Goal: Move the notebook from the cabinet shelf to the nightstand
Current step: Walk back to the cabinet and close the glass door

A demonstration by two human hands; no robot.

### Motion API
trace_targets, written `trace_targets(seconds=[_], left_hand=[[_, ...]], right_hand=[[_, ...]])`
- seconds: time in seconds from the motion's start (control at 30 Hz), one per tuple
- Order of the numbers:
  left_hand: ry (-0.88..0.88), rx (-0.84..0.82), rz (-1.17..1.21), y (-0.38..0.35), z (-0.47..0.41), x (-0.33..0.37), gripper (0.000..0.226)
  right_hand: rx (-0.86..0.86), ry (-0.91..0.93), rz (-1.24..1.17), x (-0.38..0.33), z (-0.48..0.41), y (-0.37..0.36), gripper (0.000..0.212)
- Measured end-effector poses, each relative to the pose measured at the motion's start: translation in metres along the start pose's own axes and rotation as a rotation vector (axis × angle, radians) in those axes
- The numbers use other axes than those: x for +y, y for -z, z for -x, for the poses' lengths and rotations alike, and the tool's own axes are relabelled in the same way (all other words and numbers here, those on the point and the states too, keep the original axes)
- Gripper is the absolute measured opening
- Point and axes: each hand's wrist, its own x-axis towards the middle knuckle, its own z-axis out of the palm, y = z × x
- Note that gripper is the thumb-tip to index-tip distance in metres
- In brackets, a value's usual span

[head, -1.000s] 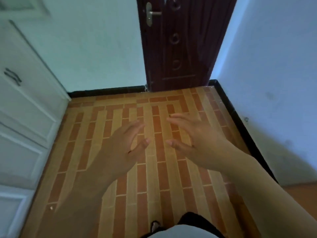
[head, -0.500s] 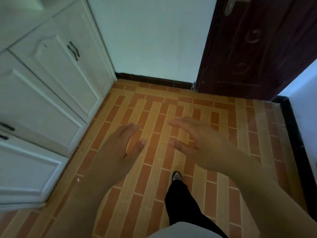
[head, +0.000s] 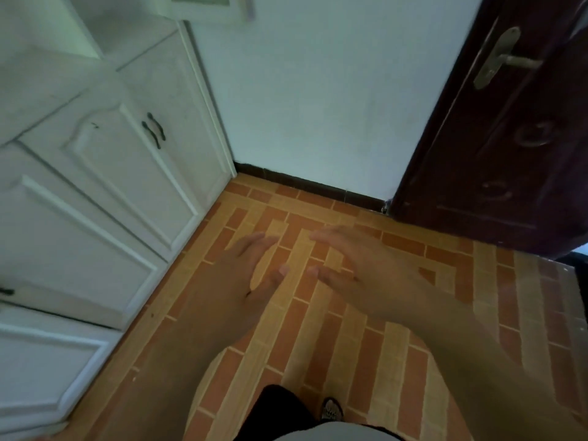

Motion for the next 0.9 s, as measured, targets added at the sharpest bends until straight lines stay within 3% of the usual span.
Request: trace_targets(seconds=[0.23,0.37,0.5,0.73,0.9], left_hand=[[0.116,0.1,0.027,0.034,-0.095,-0.062,0.057],[0.109,0.163,0.035,0.058,-0.183,-0.104,0.063],[0.074,0.221,-0.004,0.109,-0.266,-0.131,0.053],[0.047,0.275,-0.013,0.187,-0.395,-0.156,0.055],[0.031,0.289,-0.035,0.212,-0.474,-0.169,0.057]], right_hand=[[-0.052,0.169,-0.039,0.003,-0.15,0.01,0.048],[-0.042,0.198,-0.042,0.007,-0.245,0.023,0.044],[-0.052,0.192,-0.016,-0.003,-0.333,0.058,0.036],[0.166,0.161,0.05,0.005,-0.45,0.128,0.044],[0.224,0.175,0.061,0.025,-0.521,0.166,0.046]])
